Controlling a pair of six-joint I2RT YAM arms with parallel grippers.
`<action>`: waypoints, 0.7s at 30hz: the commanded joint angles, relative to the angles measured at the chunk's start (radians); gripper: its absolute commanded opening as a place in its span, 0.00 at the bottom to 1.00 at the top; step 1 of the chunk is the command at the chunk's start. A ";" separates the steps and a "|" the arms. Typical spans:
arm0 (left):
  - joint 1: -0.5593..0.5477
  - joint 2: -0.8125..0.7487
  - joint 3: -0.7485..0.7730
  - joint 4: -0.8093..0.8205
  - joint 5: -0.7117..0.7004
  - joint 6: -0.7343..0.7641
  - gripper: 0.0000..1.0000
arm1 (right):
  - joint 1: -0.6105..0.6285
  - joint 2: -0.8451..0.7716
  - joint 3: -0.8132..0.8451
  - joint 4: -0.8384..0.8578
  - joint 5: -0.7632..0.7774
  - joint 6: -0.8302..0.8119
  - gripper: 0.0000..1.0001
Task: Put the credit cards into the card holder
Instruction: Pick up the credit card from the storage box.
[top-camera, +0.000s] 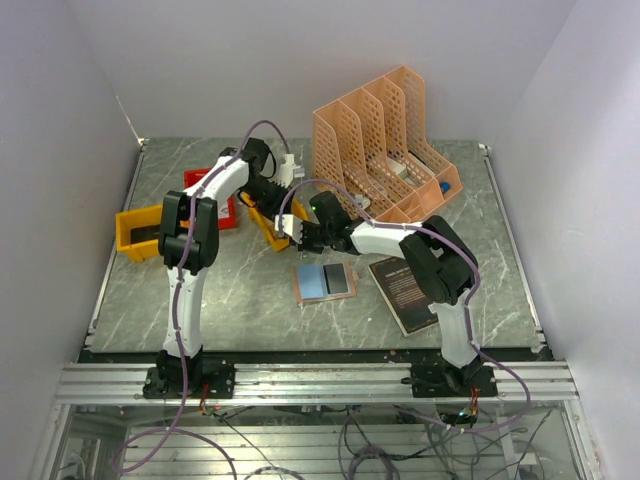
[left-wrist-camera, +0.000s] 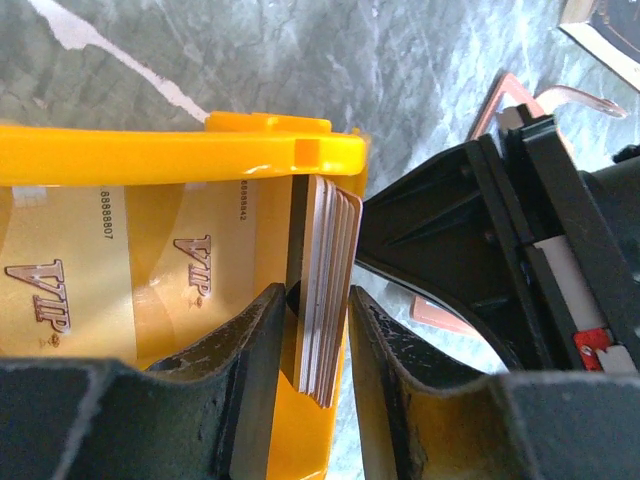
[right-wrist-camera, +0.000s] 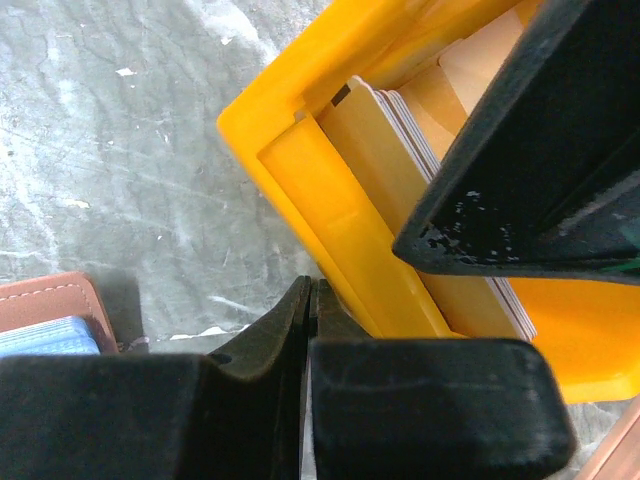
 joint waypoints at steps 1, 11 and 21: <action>-0.010 0.013 -0.009 0.016 -0.082 -0.043 0.43 | -0.003 0.015 0.019 0.039 0.005 0.011 0.00; -0.011 -0.029 -0.014 0.100 -0.151 -0.100 0.42 | -0.005 0.013 0.022 0.038 0.003 0.021 0.00; -0.025 0.003 0.001 0.061 -0.113 -0.061 0.34 | -0.005 0.017 0.026 0.040 0.003 0.029 0.00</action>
